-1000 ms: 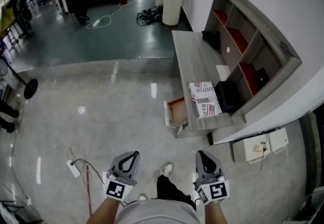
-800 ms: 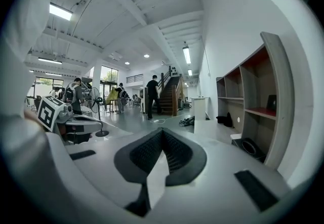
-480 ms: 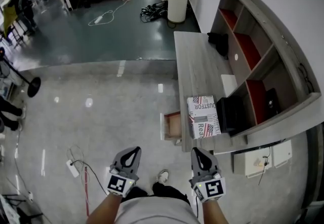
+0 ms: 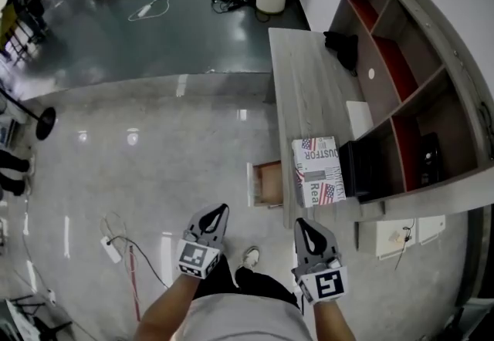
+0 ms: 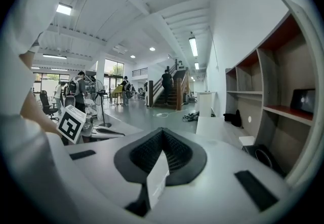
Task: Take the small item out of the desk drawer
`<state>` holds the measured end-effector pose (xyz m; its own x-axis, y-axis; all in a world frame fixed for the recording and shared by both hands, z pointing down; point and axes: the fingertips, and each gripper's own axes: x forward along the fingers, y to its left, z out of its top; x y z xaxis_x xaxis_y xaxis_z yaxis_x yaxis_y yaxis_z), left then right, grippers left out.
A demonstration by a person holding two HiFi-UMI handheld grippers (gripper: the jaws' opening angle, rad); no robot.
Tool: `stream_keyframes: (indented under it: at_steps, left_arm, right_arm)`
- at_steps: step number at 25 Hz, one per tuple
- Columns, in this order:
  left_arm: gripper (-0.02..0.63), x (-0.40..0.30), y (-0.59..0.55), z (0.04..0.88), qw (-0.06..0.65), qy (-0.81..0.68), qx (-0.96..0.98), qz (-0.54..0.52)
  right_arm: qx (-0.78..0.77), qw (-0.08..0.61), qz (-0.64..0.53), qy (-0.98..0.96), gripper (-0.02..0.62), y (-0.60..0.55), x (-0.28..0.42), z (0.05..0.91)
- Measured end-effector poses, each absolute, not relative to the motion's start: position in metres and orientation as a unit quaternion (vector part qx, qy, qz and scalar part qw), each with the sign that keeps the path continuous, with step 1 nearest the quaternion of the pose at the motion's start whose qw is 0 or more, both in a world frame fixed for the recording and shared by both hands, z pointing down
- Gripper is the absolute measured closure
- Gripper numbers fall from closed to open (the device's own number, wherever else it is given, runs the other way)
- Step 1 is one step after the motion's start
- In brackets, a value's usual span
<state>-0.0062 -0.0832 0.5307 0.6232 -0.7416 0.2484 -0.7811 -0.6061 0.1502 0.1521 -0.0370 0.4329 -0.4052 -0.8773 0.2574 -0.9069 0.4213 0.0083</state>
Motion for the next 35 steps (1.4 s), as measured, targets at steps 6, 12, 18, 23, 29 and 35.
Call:
stream_keyframes:
  at_steps: [6,12,18,23,29,35]
  left_arm:
    - [0.589,-0.006,-0.122,0.606,0.208,-0.422,0.879,0.077]
    - [0.588,-0.001,-0.146,0.701,0.302,-0.417,0.852,0.093]
    - [0.586,0.018,-0.159,0.780,0.405,-0.391,0.821,0.092]
    - [0.528,0.041,-0.167,0.824,0.460,-0.367,0.802,0.105]
    - [0.503,0.061,-0.182,0.866,0.509,-0.359,0.771,0.131]
    - [0.478,0.067,-0.190,0.893,0.542,-0.369,0.739,0.158]
  right_arm:
    - [0.549,0.150,0.109,-0.815,0.574,-0.056,0.146,0.480]
    - [0.556,0.172,0.147,-0.800,0.574,-0.074,0.125,0.540]
    - [0.564,0.180,0.184,-0.785,0.574,-0.087,0.108,0.592]
    - [0.572,0.186,0.203,-0.772,0.574,-0.089,0.109,0.620]
    - [0.581,0.186,0.215,-0.763,0.574,-0.089,0.112,0.640]
    - [0.593,0.187,0.229,-0.749,0.574,-0.084,0.126,0.650]
